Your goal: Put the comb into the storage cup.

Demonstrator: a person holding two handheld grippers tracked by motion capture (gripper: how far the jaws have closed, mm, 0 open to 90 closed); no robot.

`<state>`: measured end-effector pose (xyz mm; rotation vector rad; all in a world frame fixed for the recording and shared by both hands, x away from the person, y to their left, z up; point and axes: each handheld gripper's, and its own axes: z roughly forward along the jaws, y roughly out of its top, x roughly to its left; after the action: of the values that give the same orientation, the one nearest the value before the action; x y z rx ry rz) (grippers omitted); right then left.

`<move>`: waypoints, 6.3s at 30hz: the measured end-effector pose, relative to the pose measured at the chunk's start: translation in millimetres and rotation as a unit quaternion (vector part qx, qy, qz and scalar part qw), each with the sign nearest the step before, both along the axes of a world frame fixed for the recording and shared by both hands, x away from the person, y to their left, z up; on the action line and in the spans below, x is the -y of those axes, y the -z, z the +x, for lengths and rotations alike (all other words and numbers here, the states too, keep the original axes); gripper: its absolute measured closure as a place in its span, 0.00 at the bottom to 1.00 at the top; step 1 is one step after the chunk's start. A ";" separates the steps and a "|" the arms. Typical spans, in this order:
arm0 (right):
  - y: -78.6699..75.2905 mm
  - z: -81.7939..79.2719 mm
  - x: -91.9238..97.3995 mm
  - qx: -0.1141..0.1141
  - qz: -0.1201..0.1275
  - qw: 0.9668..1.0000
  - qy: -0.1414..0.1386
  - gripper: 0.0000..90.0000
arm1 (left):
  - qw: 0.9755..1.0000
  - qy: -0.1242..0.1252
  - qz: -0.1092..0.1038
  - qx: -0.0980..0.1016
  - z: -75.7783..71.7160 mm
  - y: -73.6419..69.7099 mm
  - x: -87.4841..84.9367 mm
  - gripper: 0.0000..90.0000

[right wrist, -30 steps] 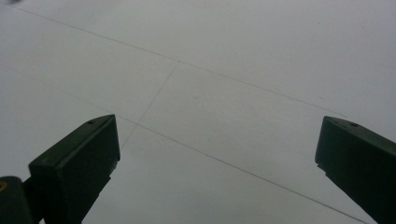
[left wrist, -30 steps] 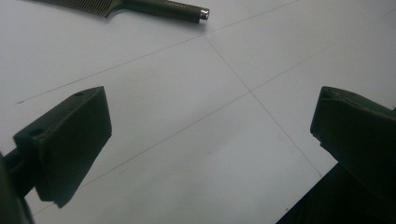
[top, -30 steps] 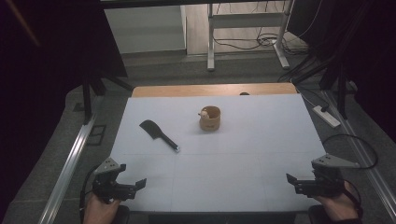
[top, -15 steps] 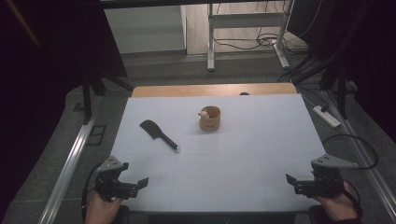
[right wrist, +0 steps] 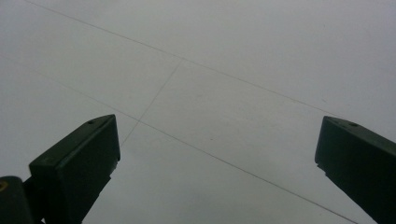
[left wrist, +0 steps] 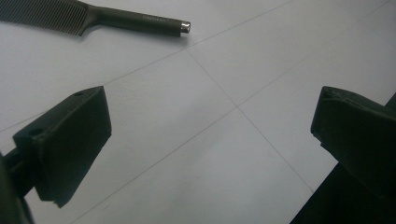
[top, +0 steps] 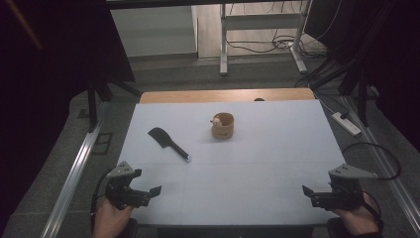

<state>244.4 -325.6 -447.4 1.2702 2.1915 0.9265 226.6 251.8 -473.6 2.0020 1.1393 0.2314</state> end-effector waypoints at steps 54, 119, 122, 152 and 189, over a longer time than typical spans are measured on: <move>0.5 0.4 -3.6 0.001 -0.014 1.000 -0.008 0.01 | 0.998 0.030 0.049 -0.025 86.0 -3.5 38.2 0.00; 1.1 1.8 -4.4 -0.003 -0.016 1.000 -0.010 0.01 | 0.993 0.063 0.091 -0.036 164.9 1.2 80.7 0.66; 1.1 1.7 -4.5 -0.003 -0.016 1.000 -0.010 0.01 | 0.993 0.069 0.091 -0.039 164.7 1.6 82.0 0.88; 1.6 0.8 -6.9 0.000 -0.029 0.999 -0.017 0.02 | 0.986 0.066 0.127 -0.079 172.6 39.0 87.4 0.98; 1.4 -0.2 -8.6 0.006 -0.036 0.999 -0.023 0.03 | 0.982 0.024 0.126 -0.137 148.2 45.7 42.3 0.98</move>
<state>244.1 -317.0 -448.8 1.1831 2.2313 0.8618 374.9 209.5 -519.2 2.3371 1.2824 0.0770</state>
